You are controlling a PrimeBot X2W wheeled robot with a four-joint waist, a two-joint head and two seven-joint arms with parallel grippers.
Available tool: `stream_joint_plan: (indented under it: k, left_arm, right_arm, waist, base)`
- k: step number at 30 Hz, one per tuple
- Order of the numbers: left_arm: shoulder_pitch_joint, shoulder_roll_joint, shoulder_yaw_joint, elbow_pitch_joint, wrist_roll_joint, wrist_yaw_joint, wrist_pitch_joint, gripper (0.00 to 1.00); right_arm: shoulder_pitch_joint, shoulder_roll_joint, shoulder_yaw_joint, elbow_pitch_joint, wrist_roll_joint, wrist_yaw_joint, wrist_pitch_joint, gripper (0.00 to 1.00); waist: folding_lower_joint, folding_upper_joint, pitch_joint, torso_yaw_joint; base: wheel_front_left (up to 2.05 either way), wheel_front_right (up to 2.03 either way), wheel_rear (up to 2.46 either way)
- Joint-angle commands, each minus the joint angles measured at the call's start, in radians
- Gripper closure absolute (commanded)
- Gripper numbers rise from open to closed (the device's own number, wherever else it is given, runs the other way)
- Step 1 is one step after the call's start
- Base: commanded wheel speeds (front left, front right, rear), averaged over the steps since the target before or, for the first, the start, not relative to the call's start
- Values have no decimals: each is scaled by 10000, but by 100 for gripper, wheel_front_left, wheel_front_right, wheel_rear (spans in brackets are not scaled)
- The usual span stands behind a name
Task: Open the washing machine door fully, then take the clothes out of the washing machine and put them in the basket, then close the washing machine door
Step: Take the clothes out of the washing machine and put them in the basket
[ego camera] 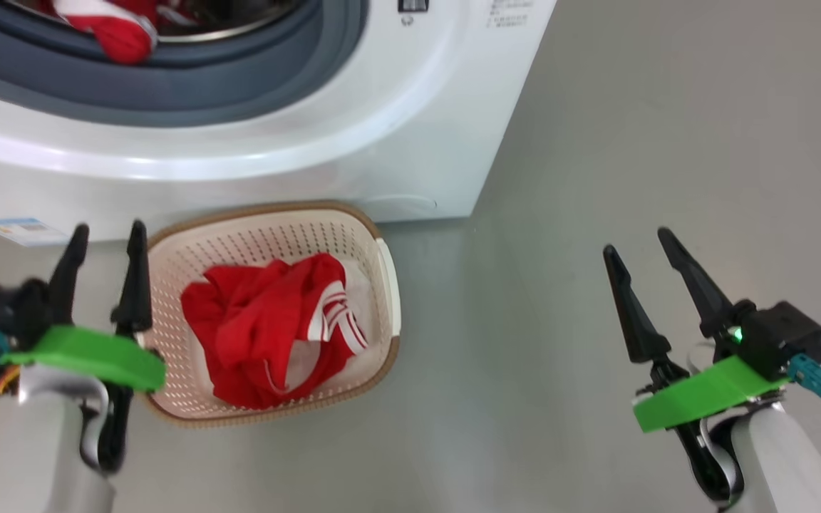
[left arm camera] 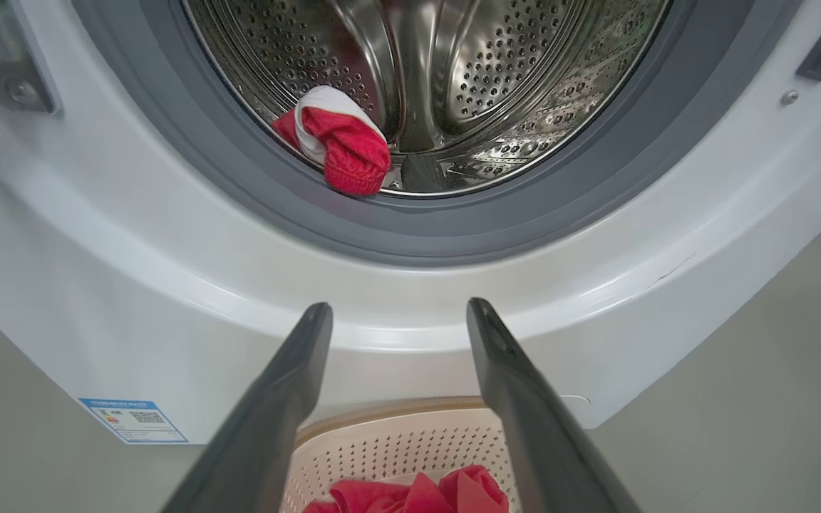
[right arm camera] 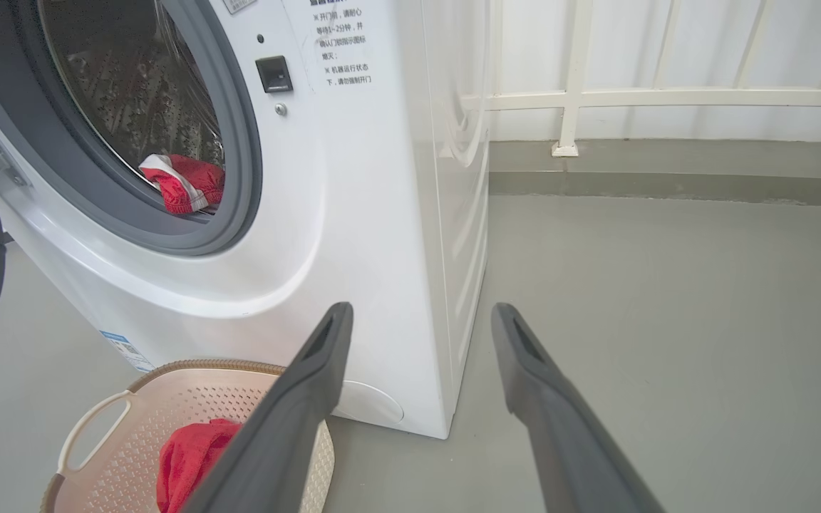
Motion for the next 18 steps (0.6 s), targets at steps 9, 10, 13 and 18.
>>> stream_joint_plan:
  k: [9,10,13,18]
  left_arm:
    - [2482,-111,1303,-2338,830,-29,-120,0]
    - [2698,-139,1373,-2520,900,-29,-120,0]
    - [3114,-203,1500,-2847,1066,-29,-120,0]
    - [3974,-531,1805,-3603,1352,-29,-120,0]
  right_arm:
    - [1229,-340,-12,-149,401,16,-48,0]
    - [1321,-365,-25,-147,426,16,-48,0]
    - [1501,-417,-57,-142,470,16,-48,0]
    - [1898,-536,-159,-172,545,16,-48,0]
  waist:
    - [0,-1,-1613,433]
    - [0,-1,-1700,450]
    - [0,-1,-1859,485]
    - [0,-1,-2193,547]
  base:
    - [0,0,0]
    - [0,0,0]
    - [0,0,0]
    - [0,0,0]
